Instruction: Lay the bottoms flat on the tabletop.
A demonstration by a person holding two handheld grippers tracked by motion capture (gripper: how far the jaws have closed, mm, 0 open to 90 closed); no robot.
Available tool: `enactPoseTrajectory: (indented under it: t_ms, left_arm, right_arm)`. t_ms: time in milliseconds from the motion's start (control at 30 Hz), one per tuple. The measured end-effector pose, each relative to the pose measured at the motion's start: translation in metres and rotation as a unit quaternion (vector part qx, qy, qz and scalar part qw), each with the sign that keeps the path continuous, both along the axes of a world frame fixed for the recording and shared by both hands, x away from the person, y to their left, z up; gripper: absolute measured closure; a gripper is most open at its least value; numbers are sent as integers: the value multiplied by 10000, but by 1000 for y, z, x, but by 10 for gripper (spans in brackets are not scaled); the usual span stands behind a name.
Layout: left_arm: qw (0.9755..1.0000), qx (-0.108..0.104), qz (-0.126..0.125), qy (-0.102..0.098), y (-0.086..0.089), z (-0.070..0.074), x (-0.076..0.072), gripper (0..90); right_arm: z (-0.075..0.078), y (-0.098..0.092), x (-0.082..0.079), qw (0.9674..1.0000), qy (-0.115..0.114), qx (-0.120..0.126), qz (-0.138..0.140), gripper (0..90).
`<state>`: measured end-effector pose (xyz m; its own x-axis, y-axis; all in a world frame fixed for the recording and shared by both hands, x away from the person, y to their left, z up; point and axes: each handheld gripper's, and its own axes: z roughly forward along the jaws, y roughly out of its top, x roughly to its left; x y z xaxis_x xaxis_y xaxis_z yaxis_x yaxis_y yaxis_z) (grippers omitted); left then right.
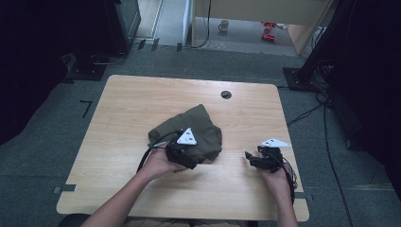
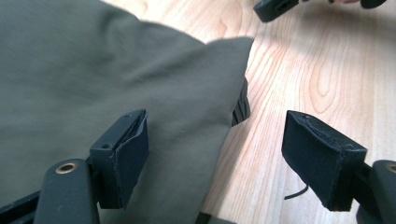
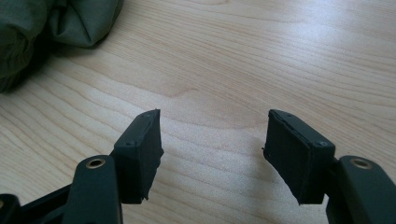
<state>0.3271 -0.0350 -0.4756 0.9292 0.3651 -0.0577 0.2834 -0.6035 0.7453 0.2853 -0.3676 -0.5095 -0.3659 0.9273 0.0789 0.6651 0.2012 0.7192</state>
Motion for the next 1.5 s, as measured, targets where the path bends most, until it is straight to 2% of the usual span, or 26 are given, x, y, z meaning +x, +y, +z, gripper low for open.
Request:
enactPoseTrajectory:
  t_ms: [100, 167, 233, 300, 333, 400, 433, 467, 567, 667, 700, 733, 800, 867, 933, 1000, 1100, 1267, 1333, 1400, 1500]
  left_arm:
    - [9998, 128, 117, -29, -4, -10, 3, 220]
    - [9997, 134, 211, 14, -6, -16, 6, 221]
    - [9995, 176, 265, -51, -7, -19, 8, 249]
    - [9990, 234, 327, -199, -8, -20, 9, 378]
    - [9987, 264, 348, -273, -8, -20, 9, 378]
    - [9975, 361, 420, -440, -7, -20, 9, 540]
    - [9974, 375, 435, -433, -6, -20, 11, 598]
    - [9978, 359, 436, -359, -5, -19, 12, 688]
    - [9979, 374, 515, -149, -2, -18, 15, 880]
    - [9983, 347, 455, 53, -6, -13, 8, 900]
    - [9983, 347, 455, 53, -6, -13, 8, 900]
    - [9985, 298, 417, 201, -7, -10, 5, 900]
    - [9984, 195, 397, 342, -10, -4, 0, 900]
    - [9988, 61, 284, 407, -14, 5, -10, 900]
    - [9988, 21, 249, 425, -16, 8, -12, 900]
    - [9990, 44, 173, 410, -17, 17, -14, 900]
    - [9990, 15, 192, 399, -14, 24, -12, 900]
    - [9991, -203, 271, 263, 0, 55, -6, 900]
    - [9988, -300, 343, 180, 8, 70, -1, 900]
    - [9979, -433, 429, 197, 16, 80, 5, 900]
    - [9967, -518, 620, 96, 33, 93, 15, 900]
  right_arm:
    - [0, 0, 0, 10000, 7, 5, -12, 366]
    - [0, -1, 0, 10000, -1, 5, -13, 366]
    - [0, -1, 0, 10000, 2, 7, -16, 367]
    - [0, -1, 0, 10000, 9, 12, -12, 368]
    - [0, -1, 0, 10000, 9, 12, -12, 368]
    - [0, -1, 0, 10000, 8, 15, -12, 374]
    - [0, -1, 0, 10000, 12, 23, -10, 377]
    - [0, -1, 0, 10000, 14, 32, -9, 381]
    - [0, -2, 0, 10000, 22, 50, 5, 394]
    - [0, -2, 0, 10000, 38, 76, 12, 397]
    - [0, -2, 0, 10000, 38, 76, 12, 397]
    - [0, -2, 0, 10000, 44, 80, 12, 397]
    - [0, -1, 1, 9999, 62, 89, 27, 398]
    - [0, -1, 1, 9999, 64, 85, 42, 399]
    - [0, 0, 1, 9999, 83, 85, 47, 399]
    - [0, 0, 1, 9999, 88, 80, 62, 399]
    - [0, 0, 1, 9999, 101, 87, 70, 401]
    - [-1, 0, 1, 9998, 115, 99, 91, 406]
    - [-1, 1, 1, 9998, 138, 104, 119, 406]
    - [-1, 3, 2, 9998, 128, 107, 148, 406]
    - [0, 4, 2, 9997, 104, 124, 190, 406]
